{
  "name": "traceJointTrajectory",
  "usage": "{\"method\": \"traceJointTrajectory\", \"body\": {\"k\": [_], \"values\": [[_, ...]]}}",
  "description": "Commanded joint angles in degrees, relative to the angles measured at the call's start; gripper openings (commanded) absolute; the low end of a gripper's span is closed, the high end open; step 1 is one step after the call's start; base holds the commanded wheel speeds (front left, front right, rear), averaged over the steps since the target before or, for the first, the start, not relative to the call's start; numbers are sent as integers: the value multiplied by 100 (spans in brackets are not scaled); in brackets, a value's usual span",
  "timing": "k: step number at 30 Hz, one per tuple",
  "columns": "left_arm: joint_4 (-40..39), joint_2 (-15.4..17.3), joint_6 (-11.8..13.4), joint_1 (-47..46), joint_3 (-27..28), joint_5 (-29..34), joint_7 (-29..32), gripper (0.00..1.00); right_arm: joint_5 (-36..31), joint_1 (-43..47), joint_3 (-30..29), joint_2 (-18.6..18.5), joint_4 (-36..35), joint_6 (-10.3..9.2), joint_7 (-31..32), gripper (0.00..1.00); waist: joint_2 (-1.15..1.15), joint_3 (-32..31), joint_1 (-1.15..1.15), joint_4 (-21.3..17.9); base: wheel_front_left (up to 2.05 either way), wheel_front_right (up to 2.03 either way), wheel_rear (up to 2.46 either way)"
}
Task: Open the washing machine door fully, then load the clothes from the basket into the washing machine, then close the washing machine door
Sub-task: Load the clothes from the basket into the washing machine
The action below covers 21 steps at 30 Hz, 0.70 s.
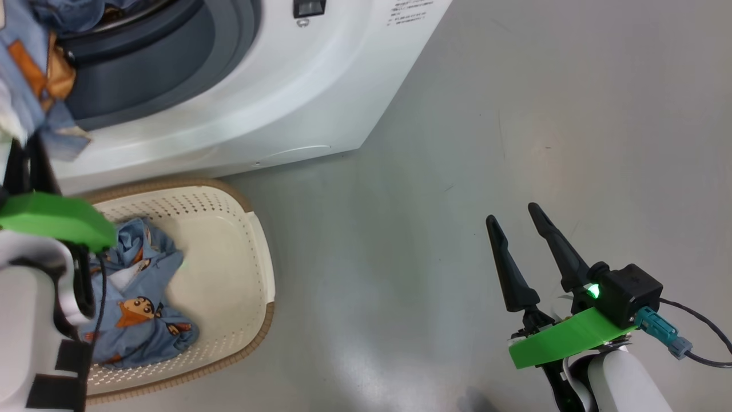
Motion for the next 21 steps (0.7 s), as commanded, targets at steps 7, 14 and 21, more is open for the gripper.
{"method": "traceJointTrajectory", "body": {"k": [7,14,21], "values": [[-1046,458,131,-121,114,114,503,0,108,22,186,19,-78,53,-27,100,0,-33,0,-77,0,0,0],[-606,680,118,-793,124,179,632,0,241,42,372,20,-13,53,-27,100,0,-110,0,-376,0,0,0],[701,955,14,-1697,95,337,256,0,297,94,569,20,10,53,-27,100,0,-103,0,-793,0,0,0]]}}
